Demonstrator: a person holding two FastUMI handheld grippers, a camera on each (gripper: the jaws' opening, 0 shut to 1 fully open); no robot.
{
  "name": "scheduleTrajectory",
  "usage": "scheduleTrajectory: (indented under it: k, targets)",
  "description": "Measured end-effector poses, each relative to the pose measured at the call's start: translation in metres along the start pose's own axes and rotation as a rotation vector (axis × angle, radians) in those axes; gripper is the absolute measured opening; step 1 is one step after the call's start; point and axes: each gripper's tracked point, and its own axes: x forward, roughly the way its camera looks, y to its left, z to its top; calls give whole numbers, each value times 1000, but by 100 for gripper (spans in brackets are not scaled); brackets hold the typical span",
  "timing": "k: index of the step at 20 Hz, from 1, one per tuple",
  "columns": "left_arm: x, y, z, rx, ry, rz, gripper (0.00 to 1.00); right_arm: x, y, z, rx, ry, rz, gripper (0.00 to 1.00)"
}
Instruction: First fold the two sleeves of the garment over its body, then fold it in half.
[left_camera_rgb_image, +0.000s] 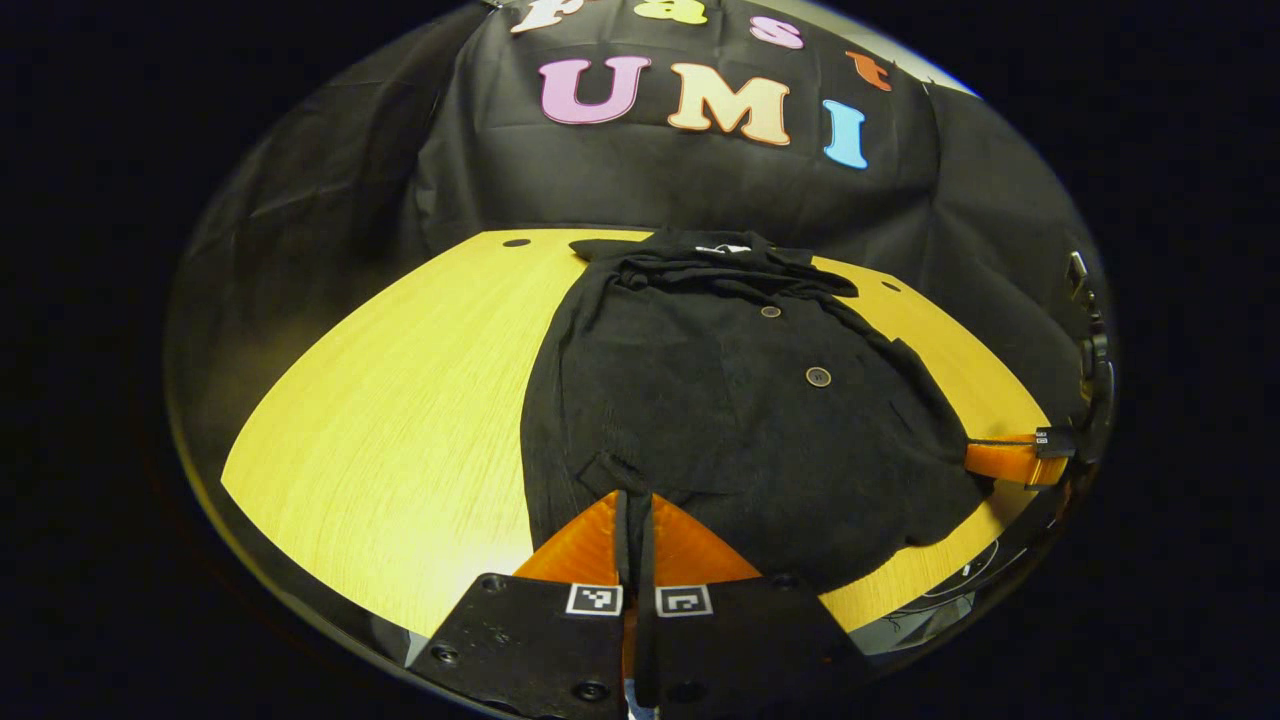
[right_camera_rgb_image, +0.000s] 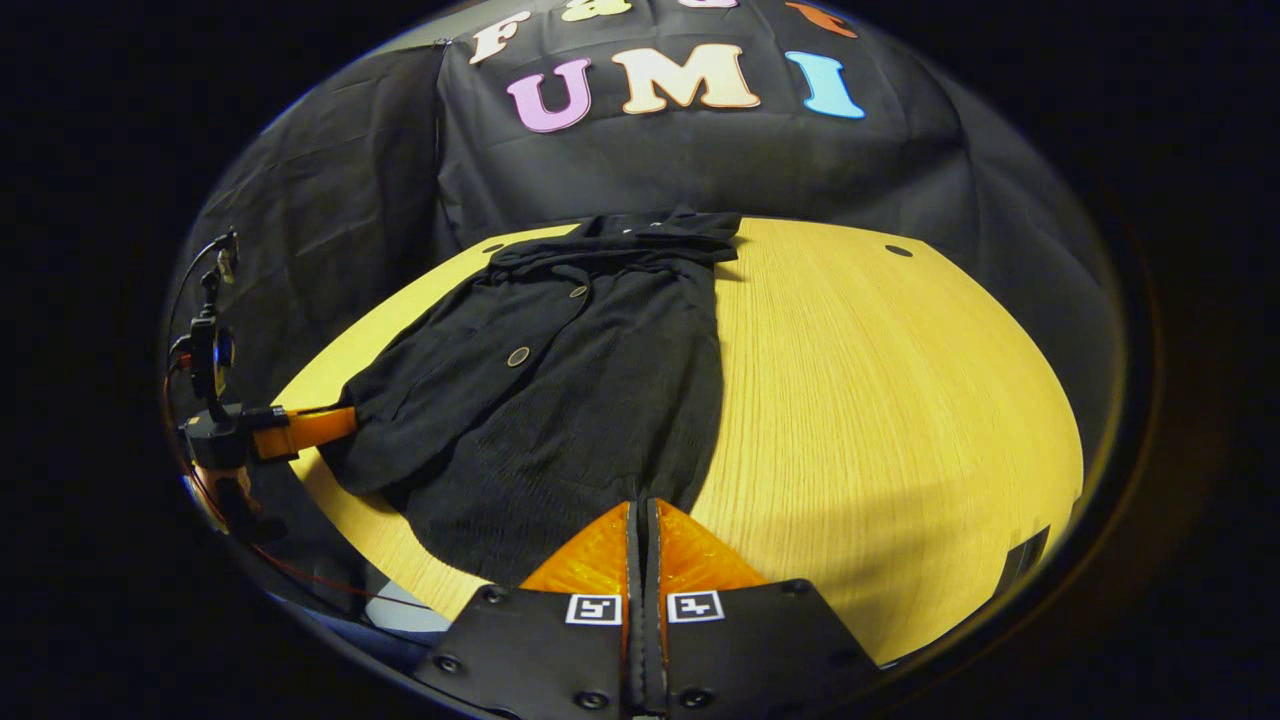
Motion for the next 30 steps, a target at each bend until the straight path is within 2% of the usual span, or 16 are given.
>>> scheduleTrajectory:
  k: [2,8,13,19,26,27,30]
  targets:
    - [0,1,1,9,4,8,0,-2,1,7,1,-10,3,0]
    - [-2,2,20,-18,4,2,0,-6,5,31,16,-46,2,2]
    - [-1,1,63,-31,-52,-1,0,-13,5,68,19,-100,9,2]
    - [3,-7,129,-27,-157,-6,0,-17,-2,130,-33,-183,21,2]
    - [11,-11,197,-23,-275,25,0,-15,-13,192,-62,-267,53,2]
    - [13,-12,206,-26,-292,24,0,-14,-16,201,-68,-278,48,5]
    - [22,-12,228,-46,-328,21,0,-13,-26,231,-66,-319,23,2]
